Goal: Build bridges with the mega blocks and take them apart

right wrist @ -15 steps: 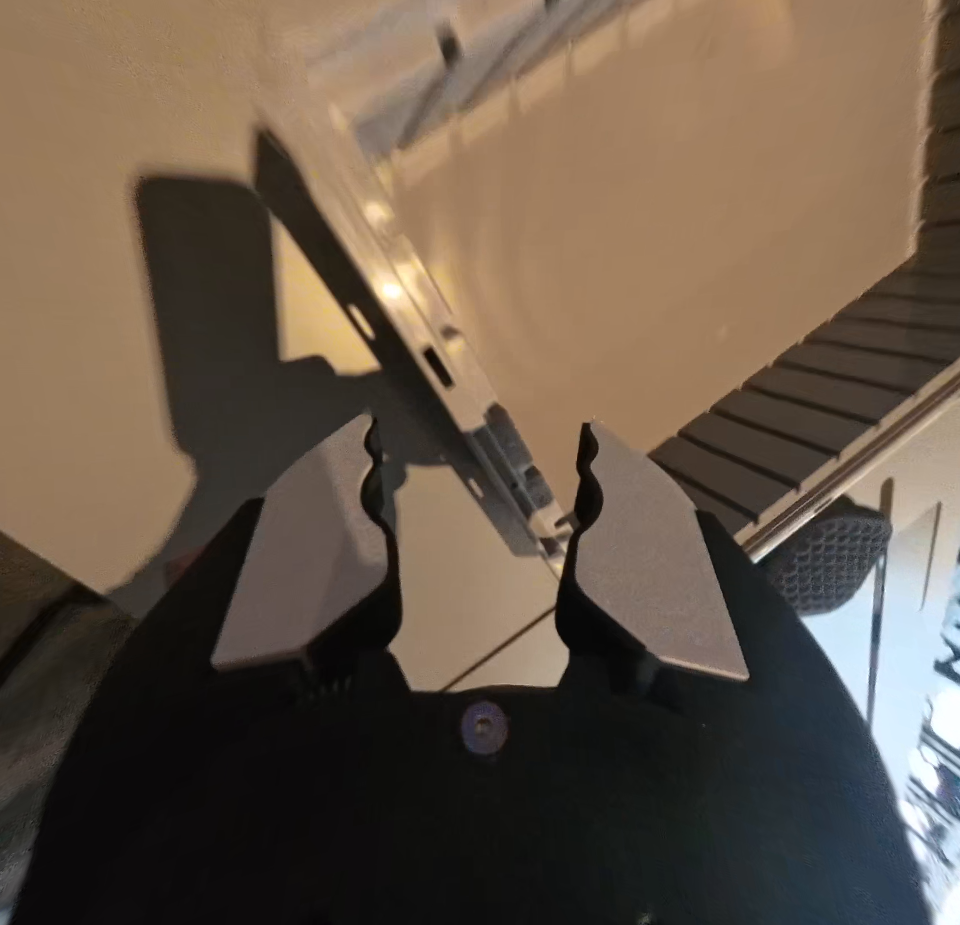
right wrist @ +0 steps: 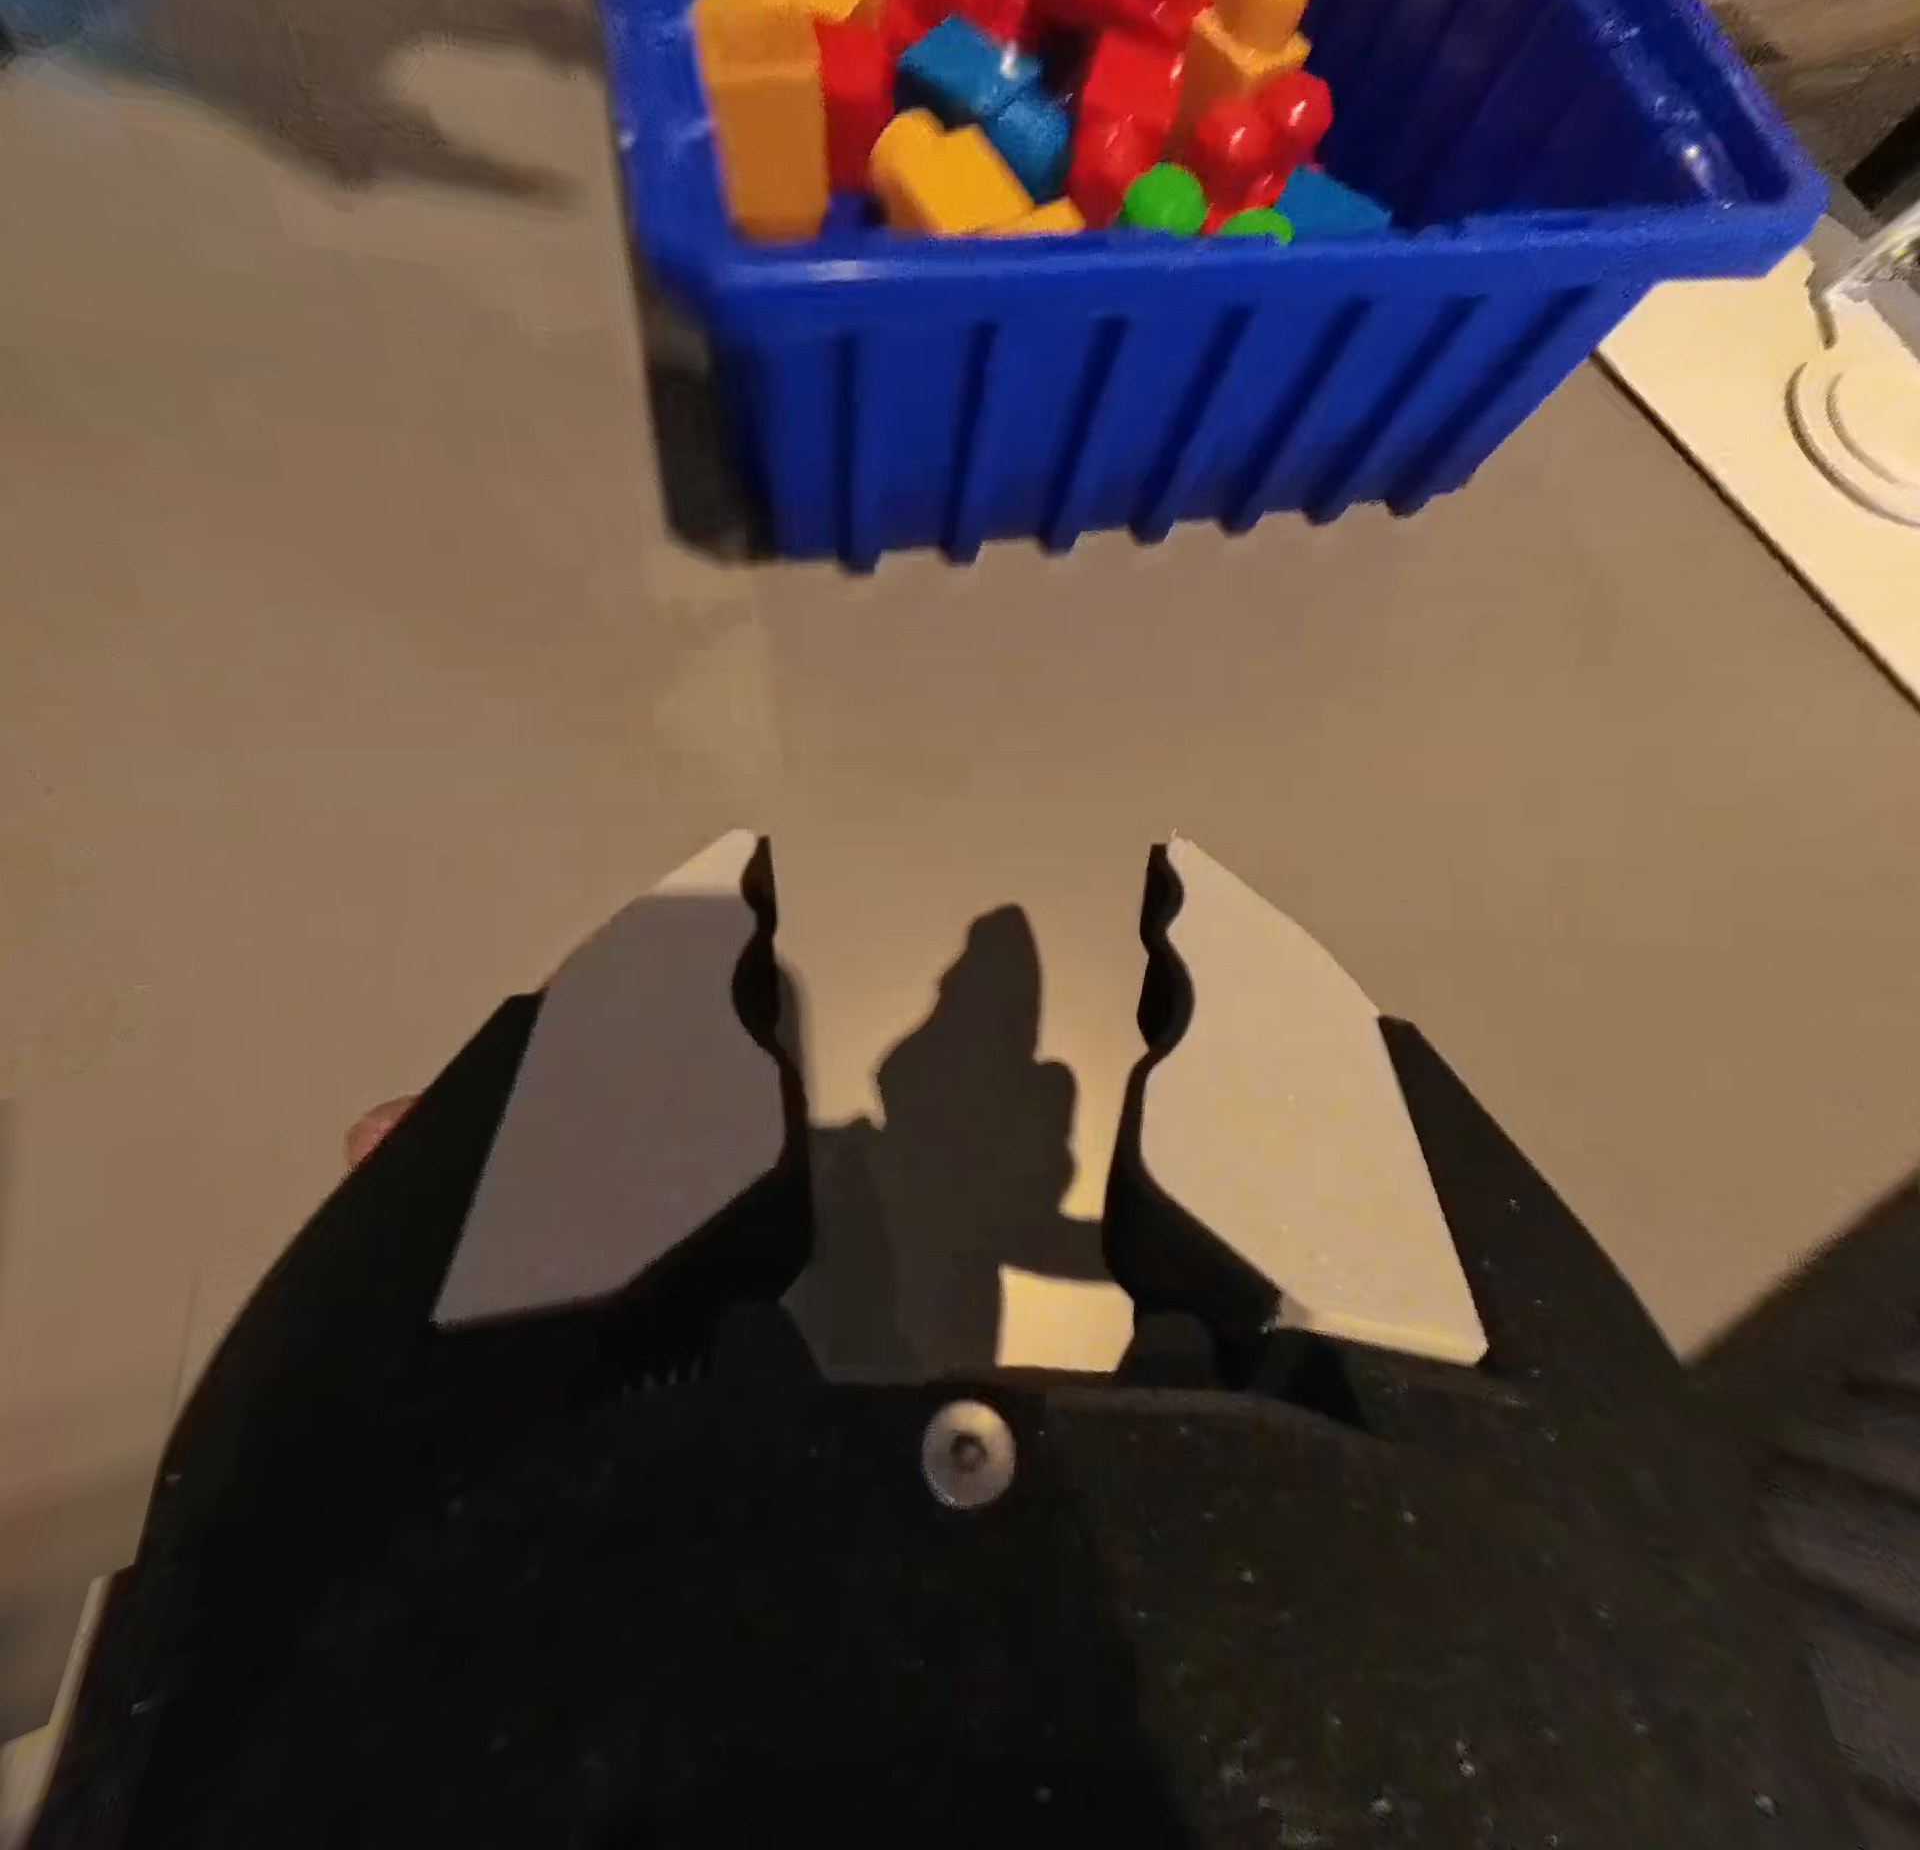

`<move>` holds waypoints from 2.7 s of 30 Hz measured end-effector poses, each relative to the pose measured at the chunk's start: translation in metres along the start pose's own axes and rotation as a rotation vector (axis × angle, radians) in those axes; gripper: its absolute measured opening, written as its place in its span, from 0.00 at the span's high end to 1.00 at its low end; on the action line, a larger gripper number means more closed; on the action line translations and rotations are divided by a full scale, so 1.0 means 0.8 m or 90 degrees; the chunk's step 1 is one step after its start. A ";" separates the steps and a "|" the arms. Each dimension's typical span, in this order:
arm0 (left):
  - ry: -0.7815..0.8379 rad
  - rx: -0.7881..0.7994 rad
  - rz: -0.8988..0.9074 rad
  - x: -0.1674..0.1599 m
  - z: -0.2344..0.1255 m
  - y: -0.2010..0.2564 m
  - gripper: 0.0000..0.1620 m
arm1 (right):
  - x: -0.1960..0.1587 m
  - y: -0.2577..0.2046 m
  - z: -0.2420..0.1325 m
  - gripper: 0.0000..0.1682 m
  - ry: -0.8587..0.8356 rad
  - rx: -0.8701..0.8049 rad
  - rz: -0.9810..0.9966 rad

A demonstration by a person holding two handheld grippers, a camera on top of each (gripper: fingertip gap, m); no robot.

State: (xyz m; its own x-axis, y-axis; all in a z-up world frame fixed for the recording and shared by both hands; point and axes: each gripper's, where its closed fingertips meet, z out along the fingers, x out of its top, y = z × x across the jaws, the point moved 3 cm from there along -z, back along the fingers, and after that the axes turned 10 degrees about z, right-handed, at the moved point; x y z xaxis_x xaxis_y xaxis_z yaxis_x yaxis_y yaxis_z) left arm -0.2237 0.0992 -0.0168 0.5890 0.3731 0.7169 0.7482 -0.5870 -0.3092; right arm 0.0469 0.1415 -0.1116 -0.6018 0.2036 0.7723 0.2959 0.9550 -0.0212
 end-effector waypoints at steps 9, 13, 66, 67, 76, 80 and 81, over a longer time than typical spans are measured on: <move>-0.138 0.018 0.049 0.025 0.135 0.134 0.67 | 0.003 0.069 0.056 0.65 0.085 -0.104 0.009; -0.207 0.050 0.158 0.028 0.141 0.147 0.82 | -0.023 0.070 0.054 0.68 0.063 -0.126 -0.032; -0.262 0.219 0.065 -0.013 0.129 0.057 0.88 | -0.036 0.047 0.072 0.70 0.029 -0.128 -0.094; -0.263 0.214 0.062 -0.017 0.123 0.058 0.88 | -0.035 0.047 0.072 0.70 0.031 -0.128 -0.090; -0.314 0.181 0.020 -0.087 0.042 0.054 0.87 | -0.036 0.047 0.072 0.70 0.029 -0.130 -0.091; -0.334 0.142 -0.011 -0.113 0.008 0.055 0.85 | -0.036 0.046 0.072 0.70 0.028 -0.131 -0.095; -0.336 0.133 -0.024 -0.116 0.003 0.056 0.83 | -0.036 0.046 0.072 0.70 0.028 -0.130 -0.094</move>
State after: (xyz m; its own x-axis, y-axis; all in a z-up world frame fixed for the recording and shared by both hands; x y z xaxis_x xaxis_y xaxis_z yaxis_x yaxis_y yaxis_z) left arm -0.2440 0.0398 -0.0983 0.5928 0.7311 0.3377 0.7851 -0.4309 -0.4449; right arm 0.0322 0.1836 -0.1714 -0.6181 0.0512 0.7844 0.3540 0.9091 0.2196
